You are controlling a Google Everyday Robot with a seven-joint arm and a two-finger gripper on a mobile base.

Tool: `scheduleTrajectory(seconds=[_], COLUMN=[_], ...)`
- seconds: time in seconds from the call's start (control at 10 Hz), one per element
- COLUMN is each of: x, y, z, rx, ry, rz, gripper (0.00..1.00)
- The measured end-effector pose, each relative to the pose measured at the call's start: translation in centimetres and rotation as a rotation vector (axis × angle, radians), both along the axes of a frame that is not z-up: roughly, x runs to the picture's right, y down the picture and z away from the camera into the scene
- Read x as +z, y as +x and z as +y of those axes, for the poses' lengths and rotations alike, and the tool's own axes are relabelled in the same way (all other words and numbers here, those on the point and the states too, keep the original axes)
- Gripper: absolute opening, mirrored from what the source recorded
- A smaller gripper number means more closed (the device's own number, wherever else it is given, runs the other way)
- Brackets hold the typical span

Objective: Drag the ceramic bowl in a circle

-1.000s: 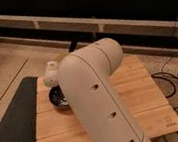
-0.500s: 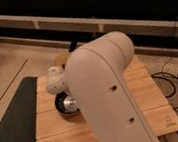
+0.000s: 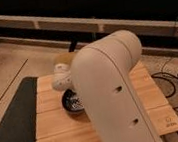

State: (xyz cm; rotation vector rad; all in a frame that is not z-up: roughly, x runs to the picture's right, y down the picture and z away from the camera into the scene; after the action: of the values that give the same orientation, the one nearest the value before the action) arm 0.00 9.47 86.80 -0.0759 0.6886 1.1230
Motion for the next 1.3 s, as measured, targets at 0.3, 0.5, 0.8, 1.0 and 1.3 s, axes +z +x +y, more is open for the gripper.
scheduleTrajectory(seconds=[0.3,0.5,0.8,1.0,1.3], x=[1.9,1.9,1.9,1.9,1.9], y=[-0.9,-0.8,-0.8,-0.8,-0.8], z=[-0.5,-0.5,-0.5,-0.5,-0.5], rx=[-0.005,-0.004,-0.004,-0.004,-0.004], ry=[-0.017,-0.017,-0.017,-0.017,-0.017], rz=[-0.021,-0.020,-0.019,-0.019,-0.019], gripper=[0.20,0.31,0.62,0.79,0.80])
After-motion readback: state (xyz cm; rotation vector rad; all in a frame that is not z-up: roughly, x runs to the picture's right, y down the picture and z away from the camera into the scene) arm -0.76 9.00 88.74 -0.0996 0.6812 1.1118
